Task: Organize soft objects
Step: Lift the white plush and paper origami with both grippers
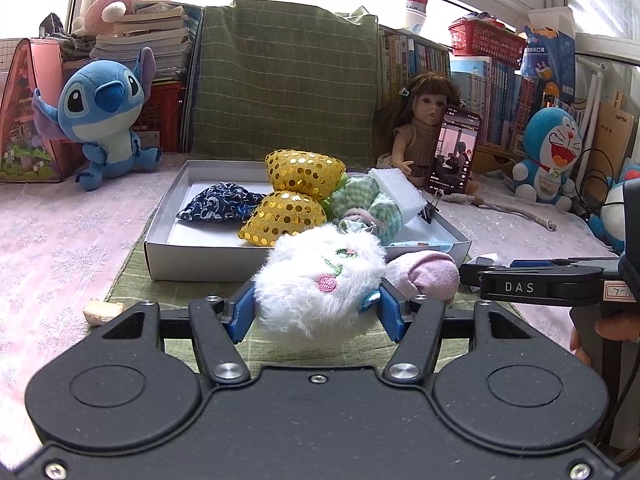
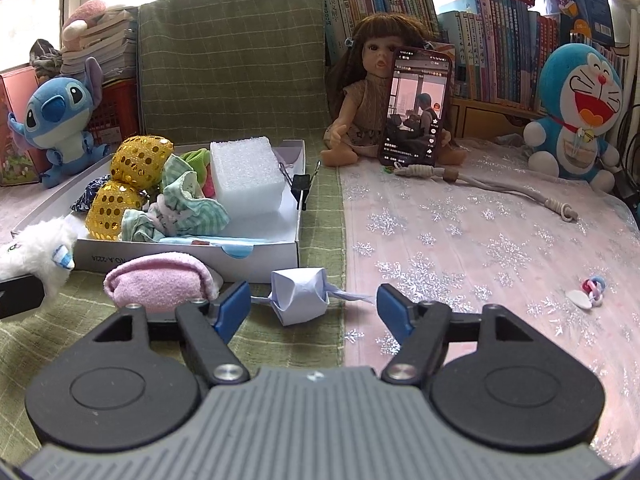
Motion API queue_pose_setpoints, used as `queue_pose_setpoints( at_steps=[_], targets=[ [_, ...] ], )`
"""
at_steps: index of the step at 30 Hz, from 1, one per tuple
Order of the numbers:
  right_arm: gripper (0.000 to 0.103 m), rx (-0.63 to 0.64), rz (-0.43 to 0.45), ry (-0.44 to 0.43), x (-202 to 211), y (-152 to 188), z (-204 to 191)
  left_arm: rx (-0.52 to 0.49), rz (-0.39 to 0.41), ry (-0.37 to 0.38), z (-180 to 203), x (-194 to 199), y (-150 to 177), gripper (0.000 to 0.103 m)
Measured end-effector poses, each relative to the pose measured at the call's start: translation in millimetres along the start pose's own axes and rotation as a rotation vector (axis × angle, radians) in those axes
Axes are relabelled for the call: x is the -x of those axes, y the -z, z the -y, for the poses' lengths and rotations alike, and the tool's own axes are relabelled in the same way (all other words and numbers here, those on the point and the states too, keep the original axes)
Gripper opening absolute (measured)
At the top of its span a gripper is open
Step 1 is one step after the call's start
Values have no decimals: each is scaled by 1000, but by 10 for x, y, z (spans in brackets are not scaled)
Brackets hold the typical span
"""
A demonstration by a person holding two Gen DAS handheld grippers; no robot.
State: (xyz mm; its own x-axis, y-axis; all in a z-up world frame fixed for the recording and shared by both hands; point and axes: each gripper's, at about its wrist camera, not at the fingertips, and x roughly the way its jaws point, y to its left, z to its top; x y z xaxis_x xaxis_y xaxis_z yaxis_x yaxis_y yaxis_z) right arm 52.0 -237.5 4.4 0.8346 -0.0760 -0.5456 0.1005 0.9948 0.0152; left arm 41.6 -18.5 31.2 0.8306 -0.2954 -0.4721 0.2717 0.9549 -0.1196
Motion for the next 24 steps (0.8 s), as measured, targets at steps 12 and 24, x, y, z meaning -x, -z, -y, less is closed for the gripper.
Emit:
queue_pose_setpoints(
  at_steps=[12, 24],
  targets=[
    [78, 36, -18, -46, -90, 3, -38, -4, -13, -7, -9, -62, 31, 59],
    [76, 66, -5, -52, -47, 10, -72, 2, -9, -10, -25, -70, 22, 59]
  ],
)
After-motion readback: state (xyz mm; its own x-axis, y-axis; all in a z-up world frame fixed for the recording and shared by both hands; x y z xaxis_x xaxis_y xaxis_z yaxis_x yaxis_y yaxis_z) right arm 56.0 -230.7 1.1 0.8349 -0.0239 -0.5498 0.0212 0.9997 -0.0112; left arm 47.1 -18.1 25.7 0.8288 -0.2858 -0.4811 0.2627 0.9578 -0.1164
